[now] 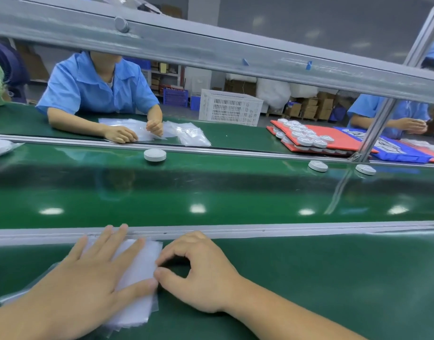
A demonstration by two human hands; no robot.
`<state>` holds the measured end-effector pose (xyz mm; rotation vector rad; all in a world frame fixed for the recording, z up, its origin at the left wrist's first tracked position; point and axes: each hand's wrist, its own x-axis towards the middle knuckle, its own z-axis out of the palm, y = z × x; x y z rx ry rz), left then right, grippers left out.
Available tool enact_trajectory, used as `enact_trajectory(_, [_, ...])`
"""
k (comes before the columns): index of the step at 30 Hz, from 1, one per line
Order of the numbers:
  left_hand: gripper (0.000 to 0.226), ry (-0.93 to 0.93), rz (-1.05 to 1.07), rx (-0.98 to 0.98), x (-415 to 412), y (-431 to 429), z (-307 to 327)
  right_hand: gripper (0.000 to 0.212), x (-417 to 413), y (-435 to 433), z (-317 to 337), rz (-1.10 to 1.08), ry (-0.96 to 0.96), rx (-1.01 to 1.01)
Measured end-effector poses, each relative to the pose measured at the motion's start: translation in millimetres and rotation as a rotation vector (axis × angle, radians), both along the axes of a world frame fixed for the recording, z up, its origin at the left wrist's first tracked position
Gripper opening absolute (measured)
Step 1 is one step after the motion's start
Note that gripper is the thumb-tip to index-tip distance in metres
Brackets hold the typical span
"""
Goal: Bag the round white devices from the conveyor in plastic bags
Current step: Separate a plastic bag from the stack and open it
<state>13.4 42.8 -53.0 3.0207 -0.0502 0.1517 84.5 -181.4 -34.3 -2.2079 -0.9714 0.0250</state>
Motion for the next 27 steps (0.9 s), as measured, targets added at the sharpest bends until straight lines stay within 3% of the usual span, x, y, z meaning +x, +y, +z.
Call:
enact_trajectory(5, [0.085,-0.048,-0.113,0.140,8,-9,0,0.032,-2,-3,-1,-0.020,0.000,0.045])
enact_trajectory(10, [0.095,-0.073,-0.172,0.161,17,-6,-11,0.032,-1,-4,2,-0.051,0.023,0.066])
enact_trajectory(15, [0.093,-0.039,-0.101,0.093,13,-15,-8,0.032,2,-5,-1,-0.055,0.018,0.051])
enact_trajectory(21, [0.077,0.056,-0.120,0.164,1,-25,12,0.030,5,-5,-5,-0.035,-0.016,0.034])
enact_trajectory(24, [0.069,0.041,-0.081,0.018,-3,-28,19,0.028,7,-6,-8,-0.032,-0.029,0.023])
enact_trajectory(25, [0.072,-0.016,-0.088,0.014,-3,-25,12,0.028,8,-6,-9,-0.030,-0.028,0.022])
enact_trajectory(27, [0.077,0.040,-0.077,0.033,-6,-23,10,0.026,8,-7,-10,-0.023,-0.027,0.019])
